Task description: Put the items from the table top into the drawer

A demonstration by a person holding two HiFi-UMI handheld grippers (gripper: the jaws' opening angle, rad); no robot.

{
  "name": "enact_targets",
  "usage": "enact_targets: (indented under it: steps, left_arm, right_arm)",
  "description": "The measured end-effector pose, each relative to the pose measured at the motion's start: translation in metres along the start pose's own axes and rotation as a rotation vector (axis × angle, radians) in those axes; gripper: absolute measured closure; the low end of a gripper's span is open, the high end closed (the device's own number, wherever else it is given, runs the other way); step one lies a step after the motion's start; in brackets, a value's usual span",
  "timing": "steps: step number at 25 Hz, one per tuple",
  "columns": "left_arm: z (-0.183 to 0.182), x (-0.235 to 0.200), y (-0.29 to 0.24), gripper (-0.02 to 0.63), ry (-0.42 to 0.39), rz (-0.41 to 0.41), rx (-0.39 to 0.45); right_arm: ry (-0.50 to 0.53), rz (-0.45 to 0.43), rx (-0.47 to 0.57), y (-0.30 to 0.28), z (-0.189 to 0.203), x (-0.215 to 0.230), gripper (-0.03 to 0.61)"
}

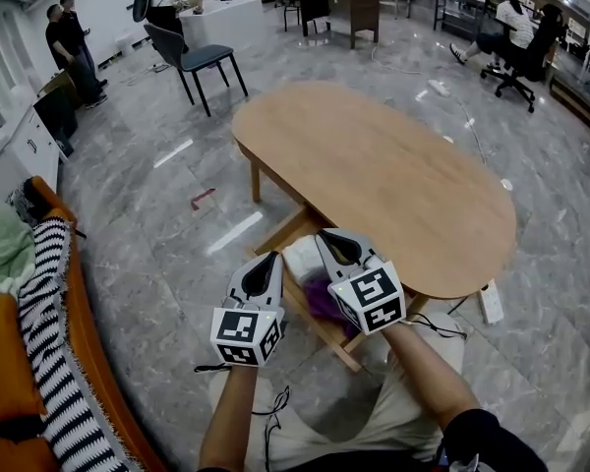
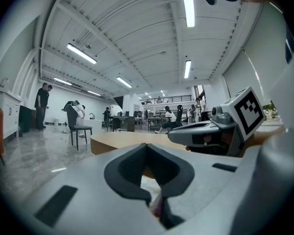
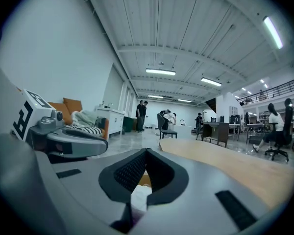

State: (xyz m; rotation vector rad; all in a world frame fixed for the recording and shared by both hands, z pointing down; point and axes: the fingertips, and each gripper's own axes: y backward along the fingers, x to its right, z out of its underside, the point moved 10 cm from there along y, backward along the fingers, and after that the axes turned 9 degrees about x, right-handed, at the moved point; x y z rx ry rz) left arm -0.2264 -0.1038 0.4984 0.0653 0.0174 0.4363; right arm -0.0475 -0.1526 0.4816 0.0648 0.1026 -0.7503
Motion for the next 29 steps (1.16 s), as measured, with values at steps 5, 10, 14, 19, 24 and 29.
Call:
enact_targets:
  steps: [5,10,14,19,24,29]
  left_arm:
    - [-0.0009,0.0005,-0.0011,0.609,-0.001,0.0,0.0]
    - [-0.0012,0.0002,-0.0026,0.609,-0.001,0.0,0.0]
    - [-0.0012,0.0019,-0.003,0.609,-0.002,0.002,-0.001]
    - [-0.0015,0.0013,-0.0031,0.609,-0.002,0.004,-0.002]
    - [0.0,0.0019,-0.0046,0.609,0.0,0.005,-0.004]
    - [-0.0003,-0.0004,-0.0044,0.609,0.002,0.006,-0.006]
  right_arm:
    - [-0.001,0.003,0.004,0.0012,0.0003,0.0025,0.56]
    - [-0.003,-0.002,-0.001,-0.0001,0.0016,0.0031,0.56]
    - [-0.004,-0.003,-0.004,0.0009,0.0021,0.0038,0.56]
    - [-0.007,-0.004,-0.007,0.0002,0.0023,0.0038,0.56]
    - [-0.002,-0.009,-0.01,-0.0008,0.0034,0.004,0.56]
    - [-0.001,-0.01,-0.018,-0.0025,0.0033,0.003,0.56]
